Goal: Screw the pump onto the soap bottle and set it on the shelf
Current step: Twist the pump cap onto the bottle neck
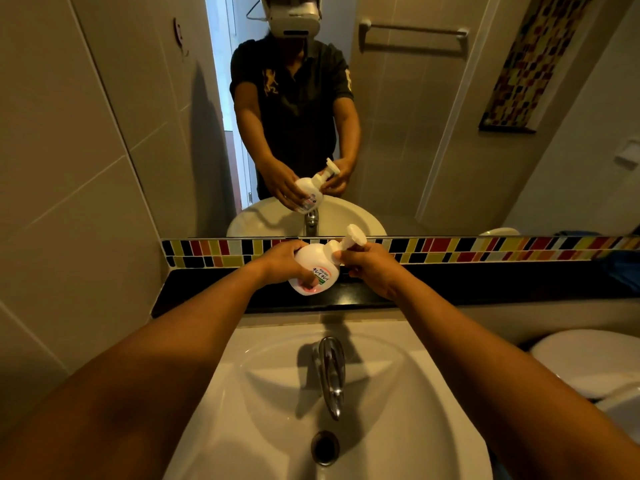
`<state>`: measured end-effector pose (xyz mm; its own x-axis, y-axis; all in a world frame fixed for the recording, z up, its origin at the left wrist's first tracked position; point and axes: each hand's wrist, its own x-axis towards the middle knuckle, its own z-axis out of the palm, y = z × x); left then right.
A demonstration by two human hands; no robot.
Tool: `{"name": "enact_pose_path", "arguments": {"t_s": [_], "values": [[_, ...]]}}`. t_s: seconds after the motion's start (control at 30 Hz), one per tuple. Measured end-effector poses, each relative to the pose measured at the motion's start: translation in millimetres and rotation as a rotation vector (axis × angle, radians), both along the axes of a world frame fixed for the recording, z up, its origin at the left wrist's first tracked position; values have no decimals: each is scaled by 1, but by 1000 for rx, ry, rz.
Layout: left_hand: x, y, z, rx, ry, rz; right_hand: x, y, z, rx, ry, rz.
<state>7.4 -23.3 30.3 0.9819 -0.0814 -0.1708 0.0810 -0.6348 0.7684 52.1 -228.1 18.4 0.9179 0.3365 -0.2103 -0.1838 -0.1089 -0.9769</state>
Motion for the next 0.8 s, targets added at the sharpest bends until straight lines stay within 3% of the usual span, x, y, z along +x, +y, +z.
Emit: {"name": "enact_pose_path", "arguments": {"t_s": [0.17,0.4,0.63,0.8], "values": [[1,-5,2,-36,-13,-5,-2,6,2,-75,-99,-47],[6,1,5,-63,49,-37,0,-6,8,-62,-33,136],[4,13,6,-201,245,-102,3,-20,22,-72,-17,343],[4,11,9,-194,238,-86,6,-20,27,-147,-51,306]]}}
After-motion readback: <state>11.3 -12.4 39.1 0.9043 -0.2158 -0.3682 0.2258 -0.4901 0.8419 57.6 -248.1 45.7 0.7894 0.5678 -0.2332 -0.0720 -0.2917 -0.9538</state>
